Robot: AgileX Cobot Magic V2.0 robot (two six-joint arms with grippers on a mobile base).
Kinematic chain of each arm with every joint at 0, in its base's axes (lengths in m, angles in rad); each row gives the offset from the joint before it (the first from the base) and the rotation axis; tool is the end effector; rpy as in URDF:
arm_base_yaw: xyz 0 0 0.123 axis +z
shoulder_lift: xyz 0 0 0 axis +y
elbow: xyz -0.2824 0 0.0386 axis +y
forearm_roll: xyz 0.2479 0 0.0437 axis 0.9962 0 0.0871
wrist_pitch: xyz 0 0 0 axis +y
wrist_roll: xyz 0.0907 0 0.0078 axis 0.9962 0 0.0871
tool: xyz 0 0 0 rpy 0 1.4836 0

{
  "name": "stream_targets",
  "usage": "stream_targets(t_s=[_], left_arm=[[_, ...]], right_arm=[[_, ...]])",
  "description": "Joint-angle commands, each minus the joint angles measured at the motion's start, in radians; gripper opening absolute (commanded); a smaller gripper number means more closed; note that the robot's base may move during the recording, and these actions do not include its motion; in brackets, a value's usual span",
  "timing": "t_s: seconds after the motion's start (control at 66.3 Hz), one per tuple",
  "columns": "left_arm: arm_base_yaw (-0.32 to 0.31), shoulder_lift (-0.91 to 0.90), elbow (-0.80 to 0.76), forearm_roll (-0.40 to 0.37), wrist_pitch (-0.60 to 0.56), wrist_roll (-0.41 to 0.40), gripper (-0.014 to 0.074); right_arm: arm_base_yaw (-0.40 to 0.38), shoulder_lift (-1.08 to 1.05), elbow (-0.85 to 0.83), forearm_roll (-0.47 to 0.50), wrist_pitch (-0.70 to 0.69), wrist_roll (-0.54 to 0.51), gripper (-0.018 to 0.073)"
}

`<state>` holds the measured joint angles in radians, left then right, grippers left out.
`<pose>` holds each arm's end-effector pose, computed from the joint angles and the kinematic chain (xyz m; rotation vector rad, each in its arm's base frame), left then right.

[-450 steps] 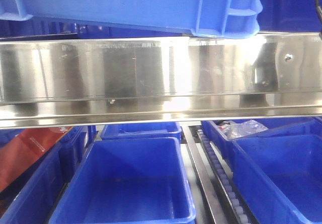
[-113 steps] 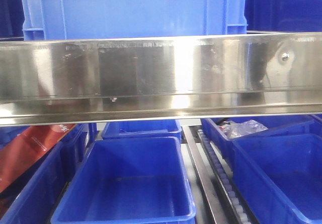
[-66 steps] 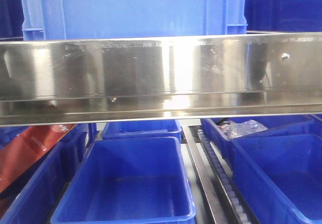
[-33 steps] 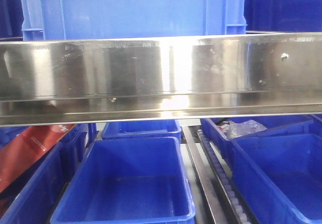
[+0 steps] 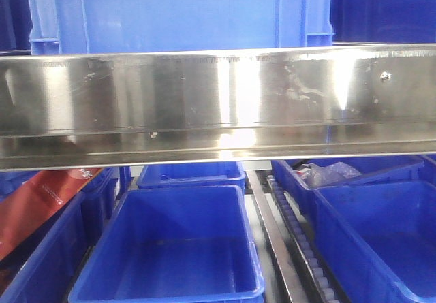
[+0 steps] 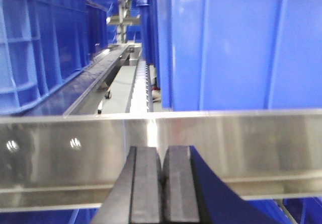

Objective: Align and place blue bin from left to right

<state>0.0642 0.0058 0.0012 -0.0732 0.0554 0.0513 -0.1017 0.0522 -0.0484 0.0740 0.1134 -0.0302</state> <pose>0.0569 0.0033 0.2073 -0.0632 1.5446 0.0305 0.0588 -0.0052 0.2162 0.1095 1.5969 -0.0387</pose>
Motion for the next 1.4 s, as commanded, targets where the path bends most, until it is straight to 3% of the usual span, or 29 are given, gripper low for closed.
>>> stream_targets(t_s=[0.0,0.136,1.389], left_arm=[[0.0,-0.006,-0.001,-0.002,-0.02,0.001,-0.0111],[0.0,-0.006,-0.001,-0.002,-0.02,0.001,-0.0111],[0.0,-0.006,-0.001,-0.002,-0.02,0.001,-0.0111]], right_arm=[[-0.007,-0.052,0.048,0.012,-0.043,-0.014,-0.0069],[-0.007,-0.052,0.048,0.012,0.004,-0.014,-0.0069],[-0.007,-0.052,0.048,-0.001,-0.009,-0.014,-0.0069]])
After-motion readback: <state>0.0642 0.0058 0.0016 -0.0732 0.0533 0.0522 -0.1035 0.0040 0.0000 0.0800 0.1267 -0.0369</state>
